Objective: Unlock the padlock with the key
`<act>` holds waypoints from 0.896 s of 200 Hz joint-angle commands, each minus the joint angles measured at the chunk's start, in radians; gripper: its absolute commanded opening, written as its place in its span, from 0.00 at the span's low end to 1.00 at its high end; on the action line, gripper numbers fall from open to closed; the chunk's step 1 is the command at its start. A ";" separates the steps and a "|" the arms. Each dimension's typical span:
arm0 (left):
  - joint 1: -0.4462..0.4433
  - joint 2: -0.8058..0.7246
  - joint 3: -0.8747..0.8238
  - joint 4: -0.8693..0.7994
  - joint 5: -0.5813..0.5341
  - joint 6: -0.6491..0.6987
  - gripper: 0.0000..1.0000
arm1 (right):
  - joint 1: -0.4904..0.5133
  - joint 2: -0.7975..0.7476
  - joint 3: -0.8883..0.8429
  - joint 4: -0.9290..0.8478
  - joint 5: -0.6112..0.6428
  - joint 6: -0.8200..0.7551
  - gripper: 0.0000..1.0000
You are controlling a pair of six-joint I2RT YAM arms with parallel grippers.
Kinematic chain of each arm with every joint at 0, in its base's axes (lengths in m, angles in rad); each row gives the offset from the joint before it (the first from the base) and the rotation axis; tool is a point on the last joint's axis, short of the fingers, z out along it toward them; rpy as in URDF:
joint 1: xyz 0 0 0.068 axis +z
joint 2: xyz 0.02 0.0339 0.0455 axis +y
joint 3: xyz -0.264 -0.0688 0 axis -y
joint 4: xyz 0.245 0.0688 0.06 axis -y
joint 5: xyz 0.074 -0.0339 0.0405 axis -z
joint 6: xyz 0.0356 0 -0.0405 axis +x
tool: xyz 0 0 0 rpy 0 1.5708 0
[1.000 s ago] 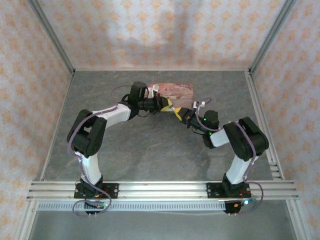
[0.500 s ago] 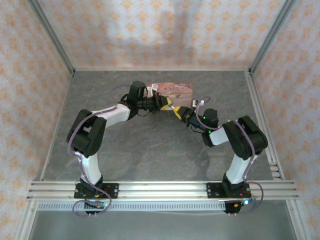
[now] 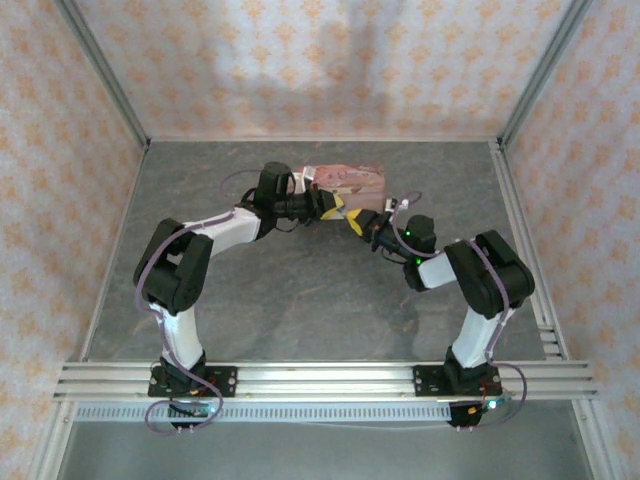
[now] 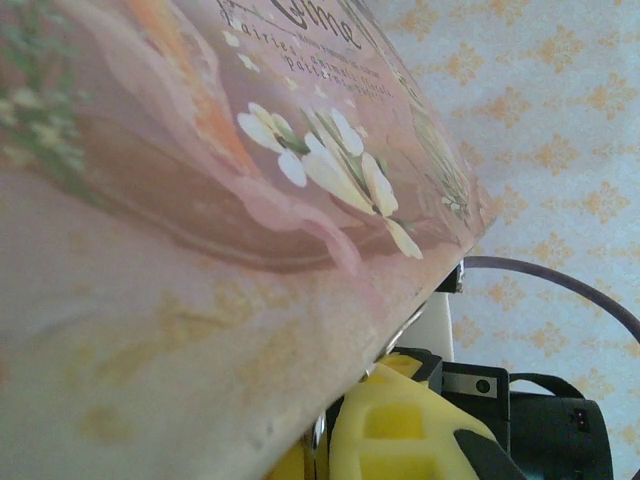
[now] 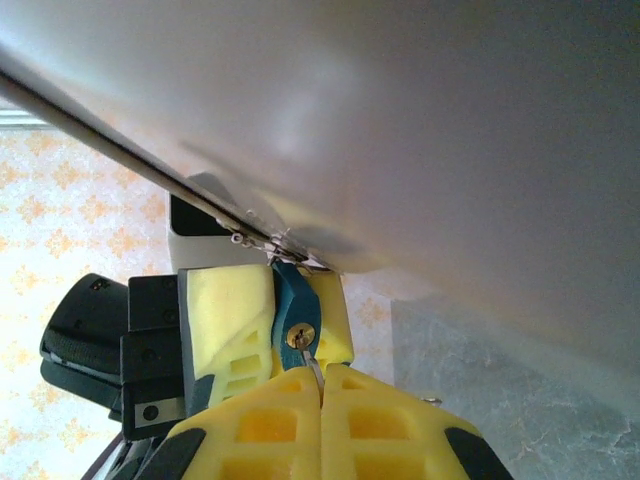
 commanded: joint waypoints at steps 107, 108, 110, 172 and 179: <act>-0.111 -0.026 0.043 -0.046 0.154 0.077 0.00 | 0.070 0.091 0.183 0.026 0.002 -0.021 0.06; -0.112 -0.026 0.043 -0.047 0.154 0.078 0.00 | 0.071 0.091 0.185 0.023 0.002 -0.022 0.06; -0.114 -0.024 0.043 -0.050 0.154 0.080 0.00 | 0.074 0.091 0.187 0.020 0.002 -0.022 0.06; -0.102 -0.033 0.026 -0.102 0.111 0.127 0.00 | 0.066 0.090 0.141 0.005 0.010 -0.038 0.23; -0.093 -0.033 0.026 -0.116 0.102 0.138 0.00 | 0.059 0.086 0.124 0.006 0.008 -0.042 0.25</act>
